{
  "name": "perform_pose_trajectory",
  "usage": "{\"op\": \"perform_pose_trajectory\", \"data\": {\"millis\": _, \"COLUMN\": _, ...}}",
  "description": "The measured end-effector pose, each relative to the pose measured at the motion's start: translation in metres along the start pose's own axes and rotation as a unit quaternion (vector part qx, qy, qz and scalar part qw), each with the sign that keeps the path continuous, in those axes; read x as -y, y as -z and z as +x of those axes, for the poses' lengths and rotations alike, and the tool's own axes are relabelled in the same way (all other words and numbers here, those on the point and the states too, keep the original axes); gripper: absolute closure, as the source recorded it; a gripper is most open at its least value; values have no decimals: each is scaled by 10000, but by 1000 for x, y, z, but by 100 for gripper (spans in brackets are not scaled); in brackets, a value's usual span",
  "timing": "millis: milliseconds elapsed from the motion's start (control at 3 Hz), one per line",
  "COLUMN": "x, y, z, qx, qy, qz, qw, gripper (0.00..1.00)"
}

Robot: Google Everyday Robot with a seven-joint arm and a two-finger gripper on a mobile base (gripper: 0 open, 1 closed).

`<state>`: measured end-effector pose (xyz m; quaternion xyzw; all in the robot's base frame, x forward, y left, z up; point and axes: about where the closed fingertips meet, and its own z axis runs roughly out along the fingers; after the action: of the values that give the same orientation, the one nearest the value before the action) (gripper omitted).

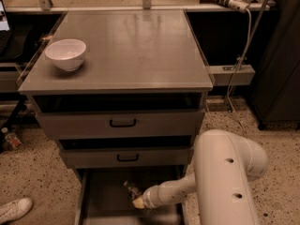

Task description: Pick water bottle from bottom drawer and place on counter

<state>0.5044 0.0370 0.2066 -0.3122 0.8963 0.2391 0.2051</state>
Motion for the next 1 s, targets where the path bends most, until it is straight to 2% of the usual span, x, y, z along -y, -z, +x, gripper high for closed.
{"op": "perform_pose_trajectory", "data": {"millis": 333, "x": 2, "y": 51, "z": 0, "qx": -100, "qy": -189, "qz": 248, "qw": 9995, "gripper": 100}}
{"op": "perform_pose_trajectory", "data": {"millis": 667, "x": 0, "y": 55, "z": -2, "qx": -132, "qy": -175, "qz": 254, "qw": 9994, "gripper": 100}}
{"op": "perform_pose_trajectory", "data": {"millis": 1000, "x": 0, "y": 91, "z": -3, "qx": -118, "qy": -354, "qz": 438, "qw": 9983, "gripper": 100}}
